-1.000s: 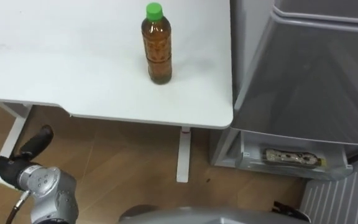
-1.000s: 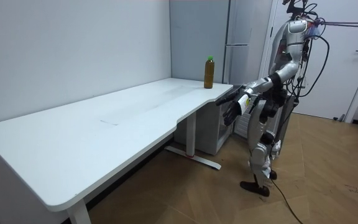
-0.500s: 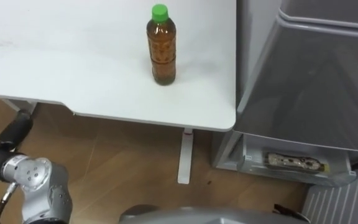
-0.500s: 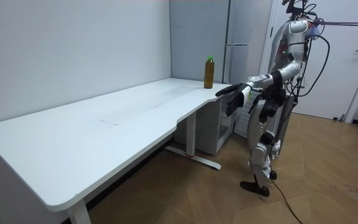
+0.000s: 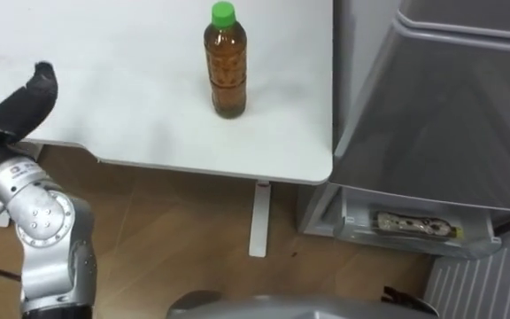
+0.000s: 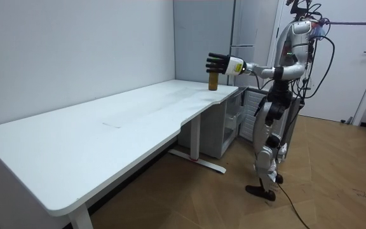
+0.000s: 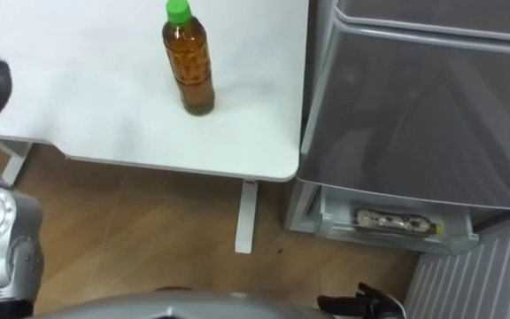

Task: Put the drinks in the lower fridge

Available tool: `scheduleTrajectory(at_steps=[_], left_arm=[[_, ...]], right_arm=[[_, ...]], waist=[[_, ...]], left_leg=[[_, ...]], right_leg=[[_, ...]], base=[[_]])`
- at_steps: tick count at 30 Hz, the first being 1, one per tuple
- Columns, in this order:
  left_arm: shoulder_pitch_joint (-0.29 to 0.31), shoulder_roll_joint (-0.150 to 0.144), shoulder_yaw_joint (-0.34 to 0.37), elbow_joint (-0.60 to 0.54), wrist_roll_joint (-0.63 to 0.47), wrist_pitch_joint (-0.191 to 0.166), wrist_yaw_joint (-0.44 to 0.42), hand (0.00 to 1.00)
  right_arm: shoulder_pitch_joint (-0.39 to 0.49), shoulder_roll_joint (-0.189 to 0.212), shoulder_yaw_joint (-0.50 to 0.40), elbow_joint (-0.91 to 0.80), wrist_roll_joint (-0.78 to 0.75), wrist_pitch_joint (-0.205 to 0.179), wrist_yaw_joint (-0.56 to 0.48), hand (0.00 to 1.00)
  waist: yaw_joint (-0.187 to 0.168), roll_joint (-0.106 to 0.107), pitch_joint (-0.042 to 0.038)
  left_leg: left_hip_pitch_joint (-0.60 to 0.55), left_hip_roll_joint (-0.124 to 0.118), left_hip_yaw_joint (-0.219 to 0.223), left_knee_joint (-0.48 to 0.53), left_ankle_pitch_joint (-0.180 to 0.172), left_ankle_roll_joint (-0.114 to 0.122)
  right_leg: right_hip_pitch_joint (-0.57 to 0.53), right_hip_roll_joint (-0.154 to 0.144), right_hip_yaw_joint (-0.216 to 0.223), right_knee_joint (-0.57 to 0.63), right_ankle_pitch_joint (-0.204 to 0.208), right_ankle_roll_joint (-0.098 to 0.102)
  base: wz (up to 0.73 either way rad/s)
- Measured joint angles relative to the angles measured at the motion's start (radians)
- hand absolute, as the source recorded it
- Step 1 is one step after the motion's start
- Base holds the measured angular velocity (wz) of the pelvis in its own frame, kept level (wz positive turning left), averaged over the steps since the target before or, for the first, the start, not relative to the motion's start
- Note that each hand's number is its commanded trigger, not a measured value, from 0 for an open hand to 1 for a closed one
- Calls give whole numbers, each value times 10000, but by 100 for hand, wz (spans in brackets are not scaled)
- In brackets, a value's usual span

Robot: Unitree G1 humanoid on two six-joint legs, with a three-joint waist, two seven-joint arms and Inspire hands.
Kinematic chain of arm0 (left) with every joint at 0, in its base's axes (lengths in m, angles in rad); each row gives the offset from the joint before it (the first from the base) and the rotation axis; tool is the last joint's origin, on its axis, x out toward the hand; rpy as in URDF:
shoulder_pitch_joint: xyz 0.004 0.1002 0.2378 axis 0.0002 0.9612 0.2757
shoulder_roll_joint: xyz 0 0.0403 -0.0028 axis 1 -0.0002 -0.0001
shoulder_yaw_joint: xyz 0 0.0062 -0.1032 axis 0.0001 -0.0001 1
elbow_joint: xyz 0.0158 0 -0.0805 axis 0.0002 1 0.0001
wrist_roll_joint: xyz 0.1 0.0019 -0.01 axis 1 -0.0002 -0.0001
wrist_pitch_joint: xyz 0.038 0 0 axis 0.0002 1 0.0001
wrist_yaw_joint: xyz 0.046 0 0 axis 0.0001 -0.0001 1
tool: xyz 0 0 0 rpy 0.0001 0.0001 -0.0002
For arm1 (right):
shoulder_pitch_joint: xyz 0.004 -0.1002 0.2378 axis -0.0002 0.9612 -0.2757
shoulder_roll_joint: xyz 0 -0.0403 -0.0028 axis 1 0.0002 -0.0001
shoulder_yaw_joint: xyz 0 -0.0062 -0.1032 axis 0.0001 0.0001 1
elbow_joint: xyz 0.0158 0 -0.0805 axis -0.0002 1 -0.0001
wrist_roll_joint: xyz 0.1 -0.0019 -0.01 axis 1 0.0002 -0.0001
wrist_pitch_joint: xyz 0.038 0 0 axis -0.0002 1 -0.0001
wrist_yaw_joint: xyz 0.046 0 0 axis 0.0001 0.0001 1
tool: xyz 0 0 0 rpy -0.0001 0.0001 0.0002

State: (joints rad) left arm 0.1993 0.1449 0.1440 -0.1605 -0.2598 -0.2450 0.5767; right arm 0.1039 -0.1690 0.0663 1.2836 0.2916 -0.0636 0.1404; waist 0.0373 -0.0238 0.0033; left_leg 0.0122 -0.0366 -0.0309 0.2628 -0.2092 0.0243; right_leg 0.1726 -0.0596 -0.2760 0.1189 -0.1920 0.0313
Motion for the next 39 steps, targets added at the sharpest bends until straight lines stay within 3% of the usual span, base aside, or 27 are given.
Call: scheduleTrajectory(at_steps=[7,13,28,39], left_arm=[[0,-3,-1017,69,15,365,-2006,0],[-111,-23,-1381,605,152,1034,-3447,0],[-357,-3,-1328,633,-232,1433,-4808,0],[-637,3,-1279,635,-632,1637,-5519,0]], right_arm=[[-132,-22,-19,-2,-157,-7,165,0],[-380,-24,-110,52,-786,13,400,0],[-475,-32,-325,294,-745,114,590,0],[-447,-26,-501,343,-616,132,463,0]], waist=[[-334,-7,13],[-470,-71,75],[-635,33,69],[-719,128,49]], left_leg=[[-19,25,51,-90,0,-4],[-17,78,177,-78,-8,-7],[23,206,502,-73,-25,-19],[101,236,604,-117,-28,-31]], right_leg=[[-5,9,22,12,1,-2],[-173,21,272,179,5,-6],[-403,83,641,318,35,-53],[-298,99,662,324,46,-70]], base=[[-1],[-7],[-8],[0]])
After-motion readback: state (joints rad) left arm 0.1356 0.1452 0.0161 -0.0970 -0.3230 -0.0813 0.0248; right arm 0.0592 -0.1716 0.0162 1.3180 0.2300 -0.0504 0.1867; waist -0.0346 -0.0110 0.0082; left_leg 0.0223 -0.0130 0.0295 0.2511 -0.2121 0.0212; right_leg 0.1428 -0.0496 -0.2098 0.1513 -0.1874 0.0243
